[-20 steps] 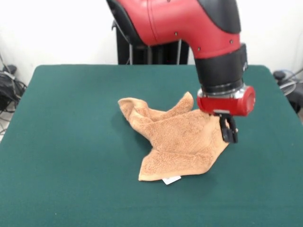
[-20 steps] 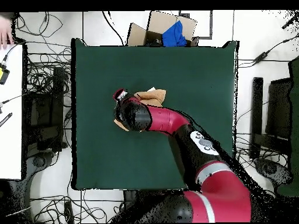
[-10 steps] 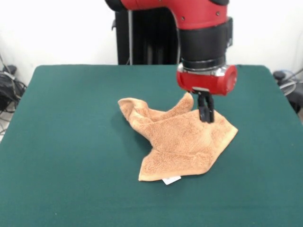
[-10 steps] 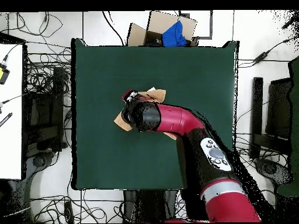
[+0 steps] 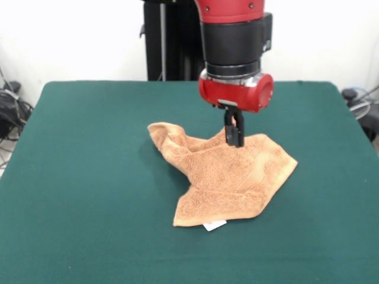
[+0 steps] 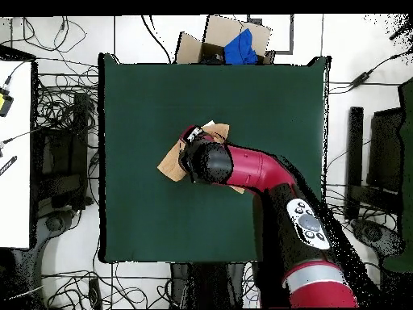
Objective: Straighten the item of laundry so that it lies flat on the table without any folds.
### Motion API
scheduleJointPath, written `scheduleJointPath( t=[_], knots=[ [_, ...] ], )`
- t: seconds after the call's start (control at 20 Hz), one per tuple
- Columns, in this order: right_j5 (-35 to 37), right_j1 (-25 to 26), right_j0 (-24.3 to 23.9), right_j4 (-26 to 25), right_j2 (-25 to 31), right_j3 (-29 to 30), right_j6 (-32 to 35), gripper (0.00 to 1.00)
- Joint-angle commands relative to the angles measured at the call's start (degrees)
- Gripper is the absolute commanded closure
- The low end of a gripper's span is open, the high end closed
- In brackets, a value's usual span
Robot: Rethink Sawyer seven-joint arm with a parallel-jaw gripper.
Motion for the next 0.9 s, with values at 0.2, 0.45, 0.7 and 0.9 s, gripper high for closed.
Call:
scheduleJointPath(
  t=[0.2,0.45,0.7,0.9],
  knots=[
    [5.6,0.8,2.1,-0.3,-4.5,0.2,4.6,1.00],
    [4.0,2.8,2.9,-0.8,-6.0,-0.5,4.8,1.00],
    [1.8,5.4,4.2,-0.9,-7.3,-1.7,5.4,1.00],
    [-0.8,7.6,6.1,-0.9,-8.9,-2.1,6.8,1.00]
  ],
)
